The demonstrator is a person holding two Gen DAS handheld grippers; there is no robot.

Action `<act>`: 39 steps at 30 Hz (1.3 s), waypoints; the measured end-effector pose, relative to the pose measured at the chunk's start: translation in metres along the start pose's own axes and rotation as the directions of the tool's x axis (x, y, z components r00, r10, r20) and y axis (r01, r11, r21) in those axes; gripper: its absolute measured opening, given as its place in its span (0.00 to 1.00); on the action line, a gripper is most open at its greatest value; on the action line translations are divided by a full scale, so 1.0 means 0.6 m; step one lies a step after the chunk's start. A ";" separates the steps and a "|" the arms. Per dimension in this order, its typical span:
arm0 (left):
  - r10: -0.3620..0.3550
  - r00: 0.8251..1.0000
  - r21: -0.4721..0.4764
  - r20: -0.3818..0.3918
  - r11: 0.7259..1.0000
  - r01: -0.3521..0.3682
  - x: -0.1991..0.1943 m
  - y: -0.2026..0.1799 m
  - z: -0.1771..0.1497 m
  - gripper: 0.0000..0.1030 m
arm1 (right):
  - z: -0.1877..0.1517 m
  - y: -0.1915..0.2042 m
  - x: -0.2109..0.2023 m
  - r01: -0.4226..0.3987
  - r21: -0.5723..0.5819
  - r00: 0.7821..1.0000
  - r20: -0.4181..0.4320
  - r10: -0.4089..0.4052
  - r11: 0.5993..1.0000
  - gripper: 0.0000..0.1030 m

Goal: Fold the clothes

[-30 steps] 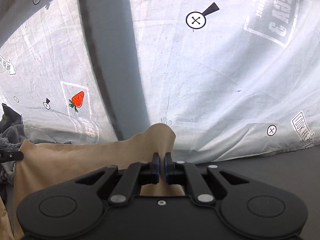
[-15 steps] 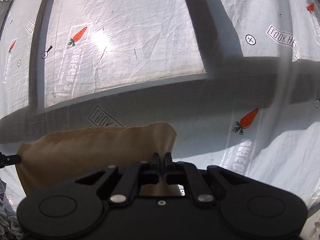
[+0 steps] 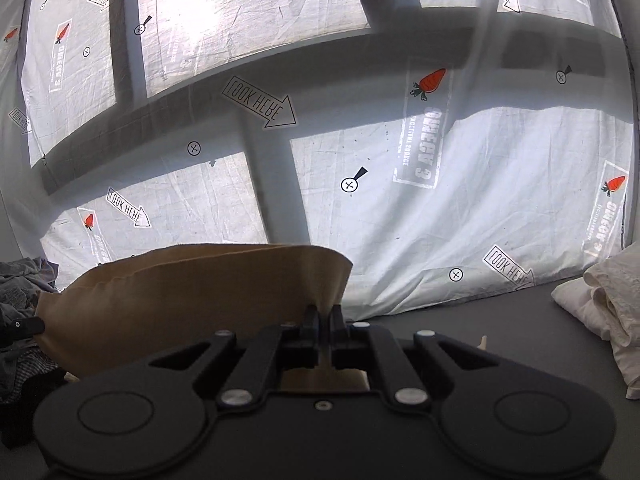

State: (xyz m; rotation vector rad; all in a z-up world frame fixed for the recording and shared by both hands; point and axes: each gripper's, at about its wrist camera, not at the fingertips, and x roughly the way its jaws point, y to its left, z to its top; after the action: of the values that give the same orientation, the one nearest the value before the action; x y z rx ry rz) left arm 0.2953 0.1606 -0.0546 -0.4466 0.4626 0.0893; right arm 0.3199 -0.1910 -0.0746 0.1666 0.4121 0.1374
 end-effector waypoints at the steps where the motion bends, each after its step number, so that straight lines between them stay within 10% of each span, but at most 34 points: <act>1: 0.021 0.999 0.015 -0.026 1.000 -0.020 -0.005 0.002 -0.021 0.01 | -0.022 -0.005 -0.004 0.005 0.001 1.000 -0.030 -0.005 1.000 0.05; 10: 0.104 0.966 0.033 -0.237 0.994 -0.099 -0.055 0.049 -0.186 0.01 | -0.166 -0.035 -0.037 0.034 0.000 0.965 -0.261 -0.033 0.999 0.05; 20: 0.202 0.887 0.033 -0.415 0.978 -0.207 -0.064 0.121 -0.282 0.01 | -0.301 -0.065 -0.065 0.063 -0.013 0.871 -0.487 -0.061 0.998 0.05; 30: 0.181 0.872 0.015 -0.454 0.981 -0.195 -0.070 0.128 -0.291 0.31 | -0.294 -0.103 -0.103 0.167 0.092 0.891 -0.441 -0.110 0.982 0.29; 39: 0.183 0.836 0.065 -0.517 0.982 -0.175 -0.044 0.102 -0.330 0.49 | -0.305 -0.054 -0.062 0.050 -0.066 0.884 -0.462 -0.075 0.997 0.44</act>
State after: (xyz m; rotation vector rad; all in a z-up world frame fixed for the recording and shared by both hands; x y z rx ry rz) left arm 0.1788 0.1299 -0.2254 -0.4091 1.0446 0.1465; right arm 0.2145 -0.2046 -0.2313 0.0661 0.8929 0.1236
